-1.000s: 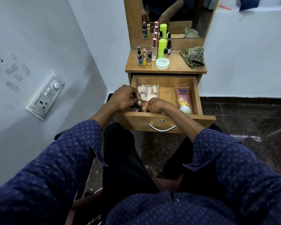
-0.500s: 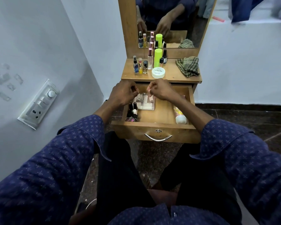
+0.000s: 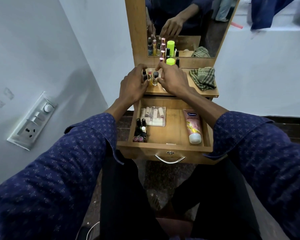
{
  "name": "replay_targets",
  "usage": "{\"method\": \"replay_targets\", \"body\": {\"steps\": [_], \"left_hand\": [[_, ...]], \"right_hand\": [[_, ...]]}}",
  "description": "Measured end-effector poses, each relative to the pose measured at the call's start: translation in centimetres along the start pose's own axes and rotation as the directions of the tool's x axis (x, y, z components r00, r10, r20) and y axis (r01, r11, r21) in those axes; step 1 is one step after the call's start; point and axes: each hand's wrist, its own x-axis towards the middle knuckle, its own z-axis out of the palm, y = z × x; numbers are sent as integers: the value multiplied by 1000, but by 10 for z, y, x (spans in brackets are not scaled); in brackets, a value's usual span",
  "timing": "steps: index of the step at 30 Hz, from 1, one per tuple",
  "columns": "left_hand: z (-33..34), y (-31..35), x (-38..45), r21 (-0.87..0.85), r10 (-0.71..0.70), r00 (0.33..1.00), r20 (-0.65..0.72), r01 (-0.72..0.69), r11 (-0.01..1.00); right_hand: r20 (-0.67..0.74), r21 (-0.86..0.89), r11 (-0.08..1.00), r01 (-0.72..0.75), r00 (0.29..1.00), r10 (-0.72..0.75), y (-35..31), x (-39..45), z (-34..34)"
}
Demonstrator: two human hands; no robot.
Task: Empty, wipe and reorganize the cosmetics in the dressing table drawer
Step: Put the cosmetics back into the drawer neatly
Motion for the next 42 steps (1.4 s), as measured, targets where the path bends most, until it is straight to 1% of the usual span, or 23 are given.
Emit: {"method": "replay_targets", "body": {"steps": [2, 5, 8, 12, 16, 19, 24, 28, 32, 35, 38, 42], "left_hand": [[3, -2, 7, 34, 11, 1000, -18, -10, 999], [5, -4, 16, 40, 15, 999, -51, -13, 999], [8, -6, 25, 100, 68, 998, -13, -66, 993], [10, -6, 34, 122, 61, 998, 4, -61, 991], [13, -8, 32, 86, 89, 996, -11, -88, 992], [14, -4, 28, 66, 98, 995, 4, -98, 993], [7, 5, 16, 28, 86, 996, 28, -87, 996], [-3, 12, -1, -63, 77, 997, 27, -75, 995], [-15, 11, -20, -270, 24, 995, 93, 2, 963], [-18, 12, -46, -391, 0, 978, 208, 84, 917], [-15, 18, -73, -380, -3, 953, 303, 124, 917], [-16, 15, -99, -335, 3, 926, 377, 133, 933]], "right_hand": [[-20, -34, 999, 18, 1000, -19, 0, 5, 5], [-30, -81, 996, 41, 999, -44, 0, 13, 10], [-33, -117, 992, 38, 999, -42, 1, 17, 14], [-66, -105, 994, 14, 998, -21, 2, 18, 16], [-73, -91, 996, 6, 997, -13, 3, 13, 15], [-81, -70, 997, -26, 997, 20, 6, 5, 15], [-115, 15, 998, -63, 991, 64, 9, -10, 8], [-130, 83, 991, -105, 985, 115, 9, -29, 4], [-101, 191, 964, -184, 973, 205, 9, -54, 0], [-60, 233, 947, -220, 969, 240, 7, -82, 5], [-28, 266, 928, -263, 960, 280, 8, -109, 14], [33, 319, 892, -319, 945, 326, 2, -134, 33]]}}
